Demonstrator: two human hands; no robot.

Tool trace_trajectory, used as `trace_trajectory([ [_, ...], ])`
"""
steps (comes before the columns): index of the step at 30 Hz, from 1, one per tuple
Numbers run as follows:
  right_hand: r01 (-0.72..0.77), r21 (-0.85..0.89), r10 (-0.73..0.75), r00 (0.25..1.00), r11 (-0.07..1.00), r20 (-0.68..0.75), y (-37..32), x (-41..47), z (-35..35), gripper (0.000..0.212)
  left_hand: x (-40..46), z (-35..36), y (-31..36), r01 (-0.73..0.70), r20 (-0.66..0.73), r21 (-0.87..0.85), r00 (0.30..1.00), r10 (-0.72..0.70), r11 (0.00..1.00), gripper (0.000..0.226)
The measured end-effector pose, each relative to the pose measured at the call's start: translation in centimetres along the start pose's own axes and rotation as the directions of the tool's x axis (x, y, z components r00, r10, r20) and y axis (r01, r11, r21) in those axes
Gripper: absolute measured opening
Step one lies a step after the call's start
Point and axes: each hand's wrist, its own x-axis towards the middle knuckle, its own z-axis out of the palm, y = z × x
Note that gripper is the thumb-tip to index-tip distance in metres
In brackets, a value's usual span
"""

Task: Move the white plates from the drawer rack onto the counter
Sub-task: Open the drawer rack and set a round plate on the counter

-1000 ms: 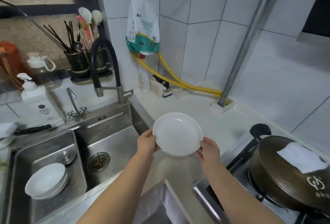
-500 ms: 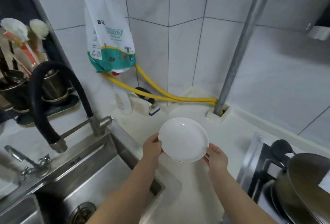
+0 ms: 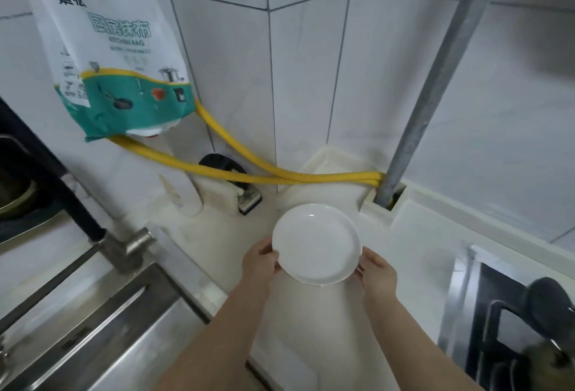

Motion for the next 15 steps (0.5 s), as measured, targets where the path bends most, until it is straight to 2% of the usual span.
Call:
trace_trajectory([
  [6,-0.038,-0.032,0.037,0.999,0.999,-0.03,-0.1,2.0,-0.3,0.03,1.0,0.9,-0.2,0.033,-0.006,-0.032,0.999,-0.033,0.999,0.044],
  [15,-0.057,-0.047,0.055,0.998,0.997,-0.033,-0.4,2.9,0.3,0.027,2.3,1.5,0.0,0.03,-0.038,0.01,0.999,-0.029,1.0,0.045],
])
